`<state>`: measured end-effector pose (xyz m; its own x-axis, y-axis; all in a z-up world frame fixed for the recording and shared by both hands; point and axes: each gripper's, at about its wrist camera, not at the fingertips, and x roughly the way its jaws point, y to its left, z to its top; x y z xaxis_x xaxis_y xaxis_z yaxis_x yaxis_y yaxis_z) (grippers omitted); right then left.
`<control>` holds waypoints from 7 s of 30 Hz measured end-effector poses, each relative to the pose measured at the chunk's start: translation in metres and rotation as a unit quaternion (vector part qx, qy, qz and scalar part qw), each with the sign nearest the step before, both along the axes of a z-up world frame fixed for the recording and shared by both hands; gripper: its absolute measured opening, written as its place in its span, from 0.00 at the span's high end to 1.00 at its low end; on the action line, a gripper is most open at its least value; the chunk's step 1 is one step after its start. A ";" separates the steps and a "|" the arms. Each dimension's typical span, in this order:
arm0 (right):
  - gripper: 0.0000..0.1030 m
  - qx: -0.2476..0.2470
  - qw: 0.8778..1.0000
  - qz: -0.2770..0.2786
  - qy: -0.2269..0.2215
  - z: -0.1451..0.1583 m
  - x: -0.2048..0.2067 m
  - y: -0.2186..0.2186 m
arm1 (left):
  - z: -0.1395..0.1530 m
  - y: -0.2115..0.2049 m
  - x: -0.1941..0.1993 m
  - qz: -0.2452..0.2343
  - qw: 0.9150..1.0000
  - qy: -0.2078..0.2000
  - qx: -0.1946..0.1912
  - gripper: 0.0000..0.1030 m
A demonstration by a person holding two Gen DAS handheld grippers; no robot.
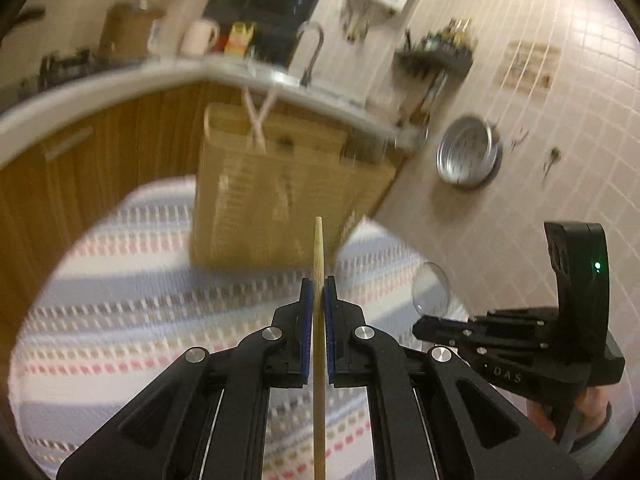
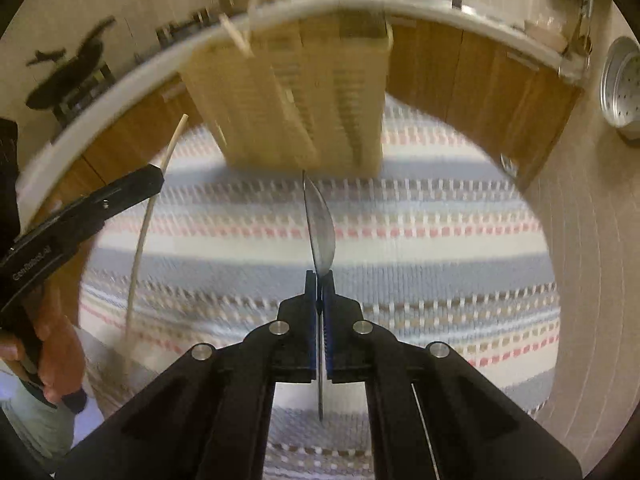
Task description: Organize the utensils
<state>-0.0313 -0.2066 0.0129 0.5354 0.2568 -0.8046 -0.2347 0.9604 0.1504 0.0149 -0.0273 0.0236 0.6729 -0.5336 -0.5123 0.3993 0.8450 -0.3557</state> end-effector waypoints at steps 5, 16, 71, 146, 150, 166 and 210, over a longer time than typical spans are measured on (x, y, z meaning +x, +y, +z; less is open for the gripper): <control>0.98 0.032 0.996 -0.008 -0.079 0.039 0.008 -0.012 | 0.043 0.020 -0.006 0.041 0.995 -0.089 -0.032 0.97; 0.98 0.101 0.976 0.025 -0.189 0.132 0.045 0.004 | 0.133 0.028 0.027 0.115 0.954 -0.251 -0.114 0.97; 0.37 0.036 0.946 -0.073 -0.313 0.064 -0.057 0.007 | 0.046 0.042 -0.056 0.213 0.954 -0.206 0.049 0.19; 0.09 -0.023 0.930 -0.161 -0.330 -0.018 -0.055 -0.015 | -0.021 0.001 -0.041 0.231 0.944 -0.199 0.128 0.07; 0.08 -0.026 0.931 -0.160 -0.328 -0.018 -0.055 -0.013 | -0.021 0.001 -0.041 0.230 0.945 -0.197 0.128 0.07; 0.08 -0.023 0.931 -0.166 -0.324 -0.020 -0.054 -0.015 | -0.021 0.000 -0.039 0.229 0.946 -0.192 0.127 0.07; 0.08 -0.017 0.931 -0.170 -0.323 -0.019 -0.056 -0.016 | -0.023 -0.007 -0.037 0.217 0.949 -0.187 0.135 0.07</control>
